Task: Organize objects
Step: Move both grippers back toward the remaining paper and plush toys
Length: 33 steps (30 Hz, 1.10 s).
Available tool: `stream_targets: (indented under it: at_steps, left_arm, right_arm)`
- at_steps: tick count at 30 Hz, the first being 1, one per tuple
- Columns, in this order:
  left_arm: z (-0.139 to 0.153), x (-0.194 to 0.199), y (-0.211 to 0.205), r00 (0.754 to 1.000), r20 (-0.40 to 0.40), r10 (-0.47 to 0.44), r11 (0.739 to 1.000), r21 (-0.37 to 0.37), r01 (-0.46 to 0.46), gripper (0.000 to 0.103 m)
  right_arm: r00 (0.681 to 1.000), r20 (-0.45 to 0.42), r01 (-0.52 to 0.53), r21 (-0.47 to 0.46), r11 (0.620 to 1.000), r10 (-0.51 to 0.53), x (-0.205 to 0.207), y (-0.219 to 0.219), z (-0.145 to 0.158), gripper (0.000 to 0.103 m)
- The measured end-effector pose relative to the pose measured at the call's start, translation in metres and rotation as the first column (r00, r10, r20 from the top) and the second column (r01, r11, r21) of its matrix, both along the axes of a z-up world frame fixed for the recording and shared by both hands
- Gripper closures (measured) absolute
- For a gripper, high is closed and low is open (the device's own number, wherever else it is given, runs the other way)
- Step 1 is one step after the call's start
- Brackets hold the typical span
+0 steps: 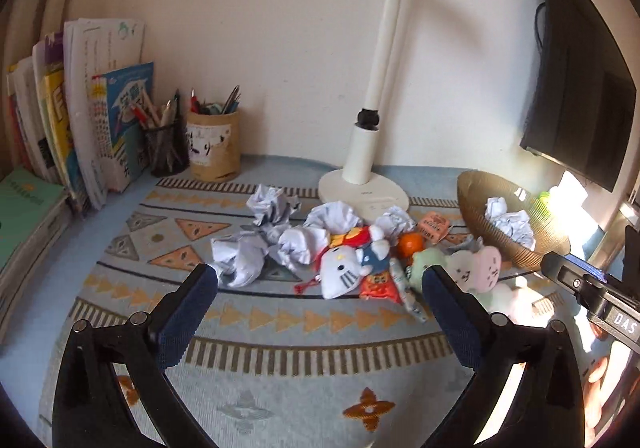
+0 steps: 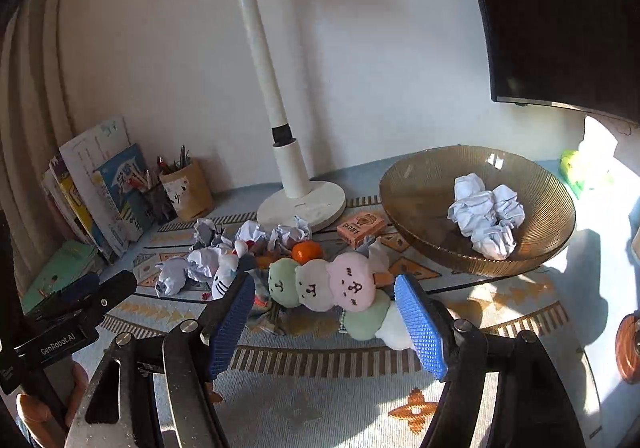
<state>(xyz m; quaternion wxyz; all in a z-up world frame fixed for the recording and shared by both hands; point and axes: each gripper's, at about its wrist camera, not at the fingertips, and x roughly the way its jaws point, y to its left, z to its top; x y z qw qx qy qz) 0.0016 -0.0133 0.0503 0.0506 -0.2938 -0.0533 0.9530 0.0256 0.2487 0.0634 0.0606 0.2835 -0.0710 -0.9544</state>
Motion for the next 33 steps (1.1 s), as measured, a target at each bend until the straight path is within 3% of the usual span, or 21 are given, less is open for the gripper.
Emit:
stream_targets:
  at_steps: [6, 11, 13, 15, 21, 26, 31, 33]
  left_arm:
    - [-0.052, -0.011, -0.028, 0.993, 0.099, 0.071, 0.997, 0.015, -0.073, 0.001]
    - [-0.056, -0.011, -0.035, 0.992, 0.114, 0.053, 0.996, 0.060, -0.060, 0.001]
    - [-0.057, -0.011, -0.036, 0.992, 0.117, 0.054, 0.996, 0.061, -0.061, 0.001]
    - [-0.058, -0.011, -0.036, 0.991, 0.119, 0.056, 0.996, 0.064, -0.064, 0.001]
    - [-0.060, -0.014, -0.038, 0.988, 0.144, 0.059, 0.995, 0.073, -0.070, 0.001]
    - [-0.059, -0.020, -0.039, 0.982, 0.181, 0.044, 0.996, 0.064, -0.056, 0.001]
    - [-0.035, -0.058, -0.051, 0.985, 0.166, 0.038, 0.998, -0.058, -0.029, 0.001]
    - [-0.035, -0.085, -0.060, 0.983, 0.175, 0.059, 0.996, -0.076, -0.046, 0.001]
  right_arm:
    - [0.996, 0.069, -0.065, 0.041, 0.997, 0.062, -0.014, -0.027, -0.046, 0.032]
    - [0.992, 0.129, -0.020, 0.059, 0.998, 0.012, -0.025, -0.022, -0.064, 0.031]
    - [0.991, 0.130, -0.014, 0.065, 0.998, 0.005, -0.026, -0.023, -0.065, 0.019]
    - [0.992, 0.124, -0.010, 0.086, 0.996, -0.001, -0.026, -0.026, -0.064, 0.015]
    - [0.994, 0.112, -0.021, 0.146, 0.989, 0.004, -0.024, -0.035, -0.063, 0.015]
    - [0.991, 0.133, -0.023, 0.038, 0.999, 0.018, -0.027, -0.011, -0.056, 0.015]
    - [0.978, 0.188, -0.072, -0.106, 0.992, 0.091, -0.059, 0.020, -0.027, 0.014]
    - [0.971, 0.220, -0.078, -0.087, 0.993, 0.096, -0.078, 0.016, -0.024, 0.014]
